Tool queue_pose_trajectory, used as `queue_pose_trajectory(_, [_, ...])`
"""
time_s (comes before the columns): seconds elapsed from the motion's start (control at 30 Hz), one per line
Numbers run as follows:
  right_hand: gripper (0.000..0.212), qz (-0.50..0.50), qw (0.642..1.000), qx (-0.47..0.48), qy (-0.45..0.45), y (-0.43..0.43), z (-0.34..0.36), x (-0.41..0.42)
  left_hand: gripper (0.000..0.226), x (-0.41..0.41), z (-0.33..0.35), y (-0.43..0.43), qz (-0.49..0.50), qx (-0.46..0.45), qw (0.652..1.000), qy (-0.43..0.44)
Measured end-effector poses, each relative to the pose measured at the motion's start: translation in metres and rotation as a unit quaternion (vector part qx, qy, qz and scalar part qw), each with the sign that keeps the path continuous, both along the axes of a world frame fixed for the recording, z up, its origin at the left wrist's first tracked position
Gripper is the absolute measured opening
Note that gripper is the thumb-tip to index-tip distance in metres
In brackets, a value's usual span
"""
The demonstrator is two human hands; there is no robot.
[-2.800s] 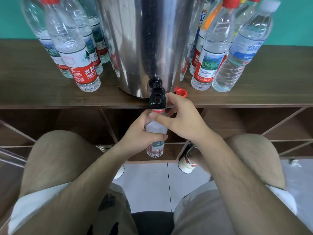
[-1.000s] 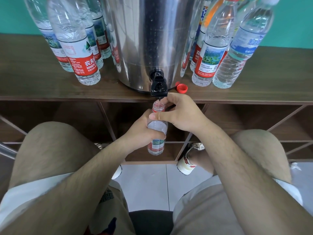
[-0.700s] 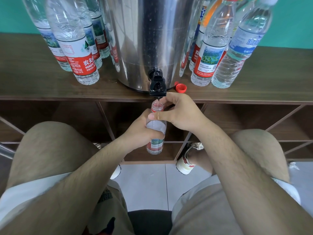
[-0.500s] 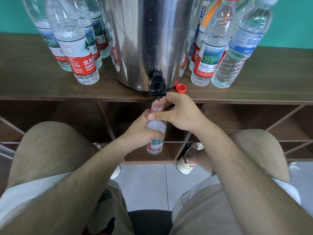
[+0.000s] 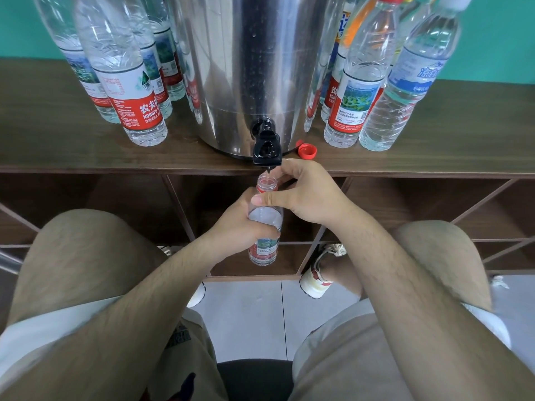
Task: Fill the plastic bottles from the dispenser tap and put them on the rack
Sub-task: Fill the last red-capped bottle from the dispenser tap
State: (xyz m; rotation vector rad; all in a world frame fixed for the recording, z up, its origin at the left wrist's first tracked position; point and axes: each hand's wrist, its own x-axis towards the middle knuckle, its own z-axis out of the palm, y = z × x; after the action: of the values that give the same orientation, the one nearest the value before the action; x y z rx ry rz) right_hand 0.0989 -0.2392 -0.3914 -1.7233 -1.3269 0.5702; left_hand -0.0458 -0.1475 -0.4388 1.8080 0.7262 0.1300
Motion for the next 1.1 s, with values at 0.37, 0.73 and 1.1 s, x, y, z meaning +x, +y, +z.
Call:
queue_pose_trajectory(0.37, [0.023, 0.005, 1.0, 0.004, 0.012, -0.0001, -0.0001, 0.0005, 0.077, 0.0004, 0.002, -0.0018, 0.003, 0.005, 1.0, 0.003])
queue_pose_trajectory(0.73, [0.024, 0.007, 1.0, 0.006, 0.019, -0.0001, -0.0015, 0.0023, 0.075, -0.0001, 0.0002, -0.001, 0.001, -0.002, 1.0, -0.005])
queue_pose_trajectory(1.1, [0.026, 0.003, 1.0, 0.004, 0.011, 0.0003, -0.0031, 0.004, 0.076, 0.0017, -0.0039, 0.0006, 0.004, 0.005, 1.0, -0.004])
